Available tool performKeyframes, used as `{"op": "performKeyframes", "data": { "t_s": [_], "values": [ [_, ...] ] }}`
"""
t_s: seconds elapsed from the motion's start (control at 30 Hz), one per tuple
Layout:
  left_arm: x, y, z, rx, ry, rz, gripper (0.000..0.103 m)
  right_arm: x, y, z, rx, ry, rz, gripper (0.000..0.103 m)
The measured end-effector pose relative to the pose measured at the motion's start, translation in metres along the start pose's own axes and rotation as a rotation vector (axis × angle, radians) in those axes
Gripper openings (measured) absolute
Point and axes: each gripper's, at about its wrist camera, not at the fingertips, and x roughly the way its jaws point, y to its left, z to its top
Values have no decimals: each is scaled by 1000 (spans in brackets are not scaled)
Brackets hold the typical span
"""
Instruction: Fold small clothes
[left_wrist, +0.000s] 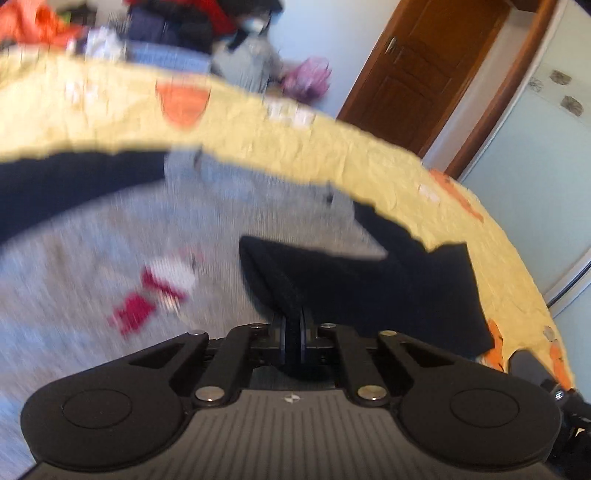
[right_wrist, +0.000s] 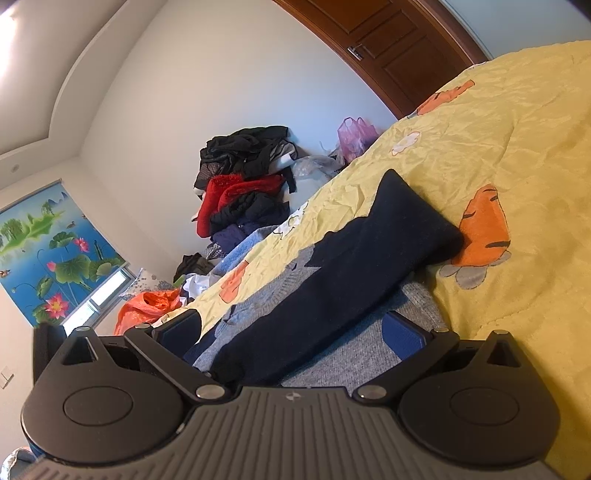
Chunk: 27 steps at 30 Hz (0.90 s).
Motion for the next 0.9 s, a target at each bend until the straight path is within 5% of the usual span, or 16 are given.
{"op": "performKeyframes", "data": {
  "t_s": [0.23, 0.37, 0.47, 0.63, 0.83, 0.9],
  "values": [
    [-47, 40, 23, 31, -153, 97, 6, 2, -1, 0, 0, 1, -4, 103],
    [-45, 90, 11, -42, -124, 160, 6, 3, -2, 0, -7, 2, -5, 103],
    [-28, 99, -8, 16, -93, 211, 6, 4, -2, 0, -15, 5, -10, 103],
    [-28, 98, -24, 64, -173, 228, 9, 3, 4, 0, -40, 18, -53, 102],
    [-32, 111, -25, -7, -171, 171, 9, 36, 75, 24, -417, 36, -33, 103],
    [-32, 111, -25, -14, -172, 167, 9, 77, 87, 32, -520, 107, -117, 103]
  ]
}}
